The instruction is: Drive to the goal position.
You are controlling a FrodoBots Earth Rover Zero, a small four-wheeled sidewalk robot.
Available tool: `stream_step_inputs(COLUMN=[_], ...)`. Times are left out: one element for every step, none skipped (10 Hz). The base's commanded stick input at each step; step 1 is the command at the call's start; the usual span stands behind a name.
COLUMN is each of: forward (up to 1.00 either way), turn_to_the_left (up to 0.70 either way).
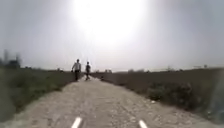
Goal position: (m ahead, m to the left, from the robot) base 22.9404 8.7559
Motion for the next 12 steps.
stream_step_inputs(forward=[0.7, 0.7, 0.7, 0.7, 0.7, 0.7, 0.7, 0.7, 0.7, 0.7, 0.7, 0.7], turn_to_the_left=[0.0, 0.0, 0.0, 0.0, 0.0, 0.0, 0.0, 0.0, 0.0, 0.0, 0.0, 0.0])
